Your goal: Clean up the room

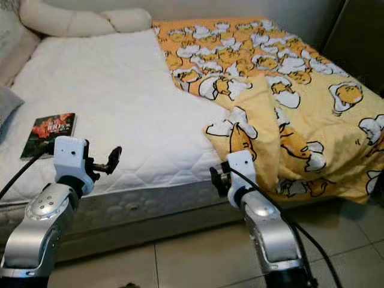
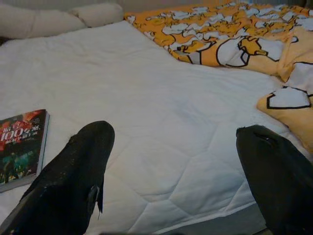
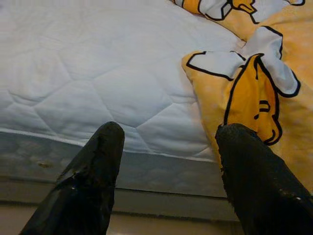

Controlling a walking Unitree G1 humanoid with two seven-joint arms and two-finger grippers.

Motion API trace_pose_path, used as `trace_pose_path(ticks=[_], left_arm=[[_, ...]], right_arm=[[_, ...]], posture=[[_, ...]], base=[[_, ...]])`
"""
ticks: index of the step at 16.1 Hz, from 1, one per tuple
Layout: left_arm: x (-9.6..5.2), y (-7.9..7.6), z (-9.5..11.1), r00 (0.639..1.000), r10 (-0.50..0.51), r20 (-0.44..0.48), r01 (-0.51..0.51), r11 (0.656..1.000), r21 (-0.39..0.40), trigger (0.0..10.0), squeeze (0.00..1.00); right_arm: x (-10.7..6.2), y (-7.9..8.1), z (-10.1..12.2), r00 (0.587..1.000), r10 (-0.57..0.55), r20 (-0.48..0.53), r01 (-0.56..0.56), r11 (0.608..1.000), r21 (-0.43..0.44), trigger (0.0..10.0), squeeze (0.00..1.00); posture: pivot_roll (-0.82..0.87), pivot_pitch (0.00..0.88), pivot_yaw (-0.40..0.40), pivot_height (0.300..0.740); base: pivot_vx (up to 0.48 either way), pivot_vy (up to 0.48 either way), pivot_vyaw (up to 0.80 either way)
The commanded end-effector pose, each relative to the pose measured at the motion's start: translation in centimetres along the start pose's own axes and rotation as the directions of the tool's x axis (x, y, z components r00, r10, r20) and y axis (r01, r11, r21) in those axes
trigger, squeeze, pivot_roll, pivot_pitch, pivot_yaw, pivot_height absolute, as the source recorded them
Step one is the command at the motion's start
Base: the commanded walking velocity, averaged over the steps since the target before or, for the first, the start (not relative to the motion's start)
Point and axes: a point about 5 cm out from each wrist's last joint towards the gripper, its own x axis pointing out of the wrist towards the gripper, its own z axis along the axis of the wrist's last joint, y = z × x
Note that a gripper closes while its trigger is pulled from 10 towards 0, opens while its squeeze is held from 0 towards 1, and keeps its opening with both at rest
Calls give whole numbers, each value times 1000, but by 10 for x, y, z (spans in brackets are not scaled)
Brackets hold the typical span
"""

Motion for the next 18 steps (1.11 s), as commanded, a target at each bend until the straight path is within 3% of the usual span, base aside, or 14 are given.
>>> trace_pose_path(ticks=[1, 6, 11, 12, 13, 18], left_arm=[[1, 0, 0, 1000, -11, 4, 11, 1000, -6, 10000, 1000], [2, 1, -2, 1000, 0, -4, 0, 1000, -13, 10000, 1000], [2, 1, -4, 1000, -3, -11, 3, 1000, -11, 10000, 1000], [2, 2, -4, 1000, 1, -13, -1, 1000, -9, 10000, 1000], [2, 3, -5, 1000, 4, -15, -5, 1000, -9, 10000, 1000], [1, 6, -6, 1000, 13, -21, -13, 1000, -9, 10000, 1000]], right_arm=[[1, -3, 5, 1000, -12, 14, 12, 1000, 14, 10000, 0], [2, -10, 4, 999, -49, 3, 49, 999, -16, 10000, 0], [3, -7, 6, 1000, -17, 9, 17, 998, -52, 10000, 0], [2, -2, 7, 1000, 20, 23, -19, 999, -28, 10000, 0], [2, 2, 8, 998, 63, 12, -62, 994, -91, 10000, 0], [0, 12, 4, 990, 141, -16, -142, 980, -139, 10000, 0]], posture=[[30, 0, 21, 740], [26, 0, 24, 740], [24, 0, 20, 740], [24, 0, 20, 740], [23, 0, 20, 740], [20, 0, 23, 740]], base=[[315, 0, -788], [315, 0, -675], [306, 0, 0], [304, 0, 0], [304, 0, 0], [302, 0, 769]])
